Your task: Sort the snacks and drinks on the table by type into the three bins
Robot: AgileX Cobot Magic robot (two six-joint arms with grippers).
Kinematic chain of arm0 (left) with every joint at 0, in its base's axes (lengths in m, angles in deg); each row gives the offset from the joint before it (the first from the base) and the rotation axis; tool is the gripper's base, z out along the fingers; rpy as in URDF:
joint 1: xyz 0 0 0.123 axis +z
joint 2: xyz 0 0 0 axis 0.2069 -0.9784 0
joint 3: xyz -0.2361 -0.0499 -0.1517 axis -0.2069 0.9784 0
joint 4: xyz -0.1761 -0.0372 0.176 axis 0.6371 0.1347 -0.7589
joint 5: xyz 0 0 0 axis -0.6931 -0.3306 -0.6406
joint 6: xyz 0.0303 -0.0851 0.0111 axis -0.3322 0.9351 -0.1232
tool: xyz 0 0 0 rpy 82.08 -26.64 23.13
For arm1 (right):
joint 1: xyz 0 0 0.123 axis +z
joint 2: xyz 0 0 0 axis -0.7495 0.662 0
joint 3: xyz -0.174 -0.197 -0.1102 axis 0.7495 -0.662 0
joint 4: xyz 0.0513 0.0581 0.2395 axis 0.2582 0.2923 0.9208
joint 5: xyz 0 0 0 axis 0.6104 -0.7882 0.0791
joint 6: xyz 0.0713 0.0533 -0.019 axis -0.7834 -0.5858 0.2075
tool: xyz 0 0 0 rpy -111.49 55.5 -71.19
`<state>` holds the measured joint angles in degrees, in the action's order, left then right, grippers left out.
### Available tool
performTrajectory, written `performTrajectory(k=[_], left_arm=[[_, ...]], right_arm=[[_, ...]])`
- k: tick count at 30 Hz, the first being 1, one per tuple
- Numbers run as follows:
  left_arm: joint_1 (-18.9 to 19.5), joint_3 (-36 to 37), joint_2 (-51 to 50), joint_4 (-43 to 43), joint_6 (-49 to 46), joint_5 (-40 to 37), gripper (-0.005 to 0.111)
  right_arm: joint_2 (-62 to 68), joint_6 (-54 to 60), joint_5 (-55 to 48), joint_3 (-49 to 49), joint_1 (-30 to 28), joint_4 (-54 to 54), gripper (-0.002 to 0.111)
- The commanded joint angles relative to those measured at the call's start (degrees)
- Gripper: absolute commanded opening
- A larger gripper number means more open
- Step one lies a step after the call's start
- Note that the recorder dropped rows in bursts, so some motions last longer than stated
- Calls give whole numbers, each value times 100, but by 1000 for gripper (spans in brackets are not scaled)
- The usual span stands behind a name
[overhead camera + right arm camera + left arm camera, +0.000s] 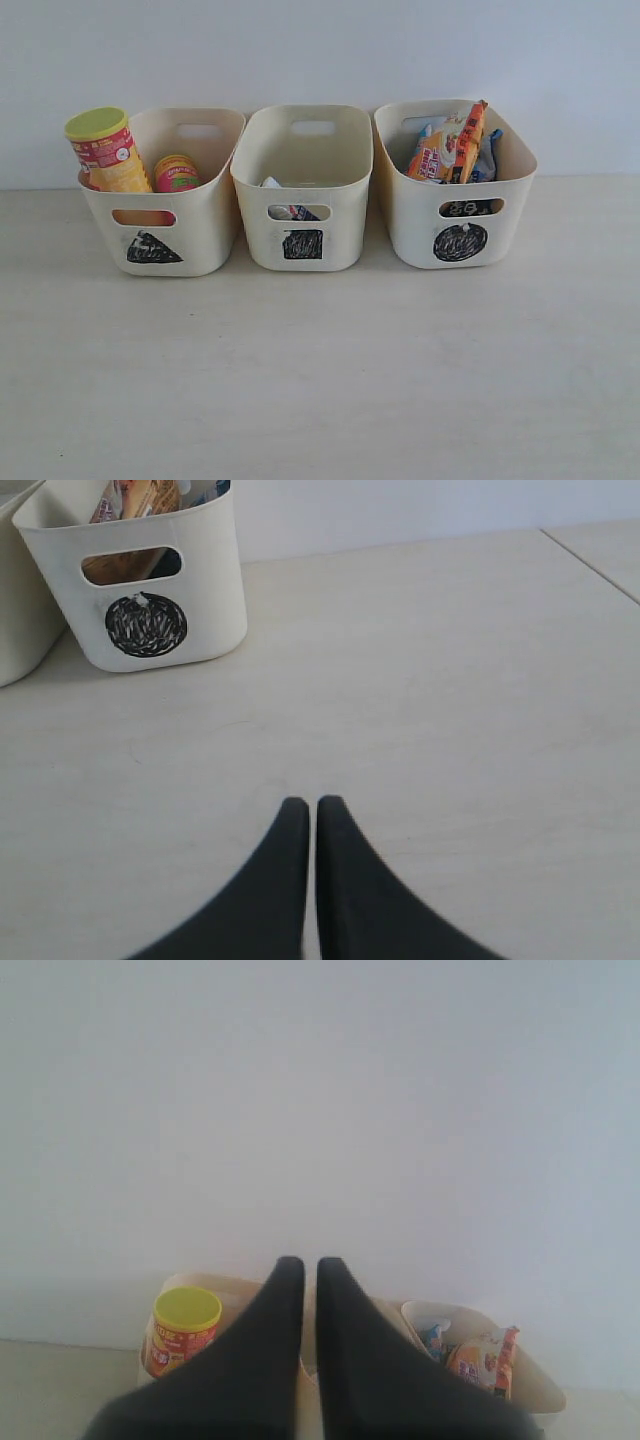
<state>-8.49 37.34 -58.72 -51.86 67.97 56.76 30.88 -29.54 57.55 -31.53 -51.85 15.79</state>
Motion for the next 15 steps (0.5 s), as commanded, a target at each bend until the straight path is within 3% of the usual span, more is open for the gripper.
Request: performTrajectory(k=[1,11,15], left_arm=[[22,22,71,38,50,-22,4],[22,22,71,9,50,-8,4],[22,119,45,-401,-33,-37,4]], right_arm=[[-36,23,8,0,-6,3,0],[-36,23,8,0,-6,3,0],[-36,23,8,0,-6,3,0]])
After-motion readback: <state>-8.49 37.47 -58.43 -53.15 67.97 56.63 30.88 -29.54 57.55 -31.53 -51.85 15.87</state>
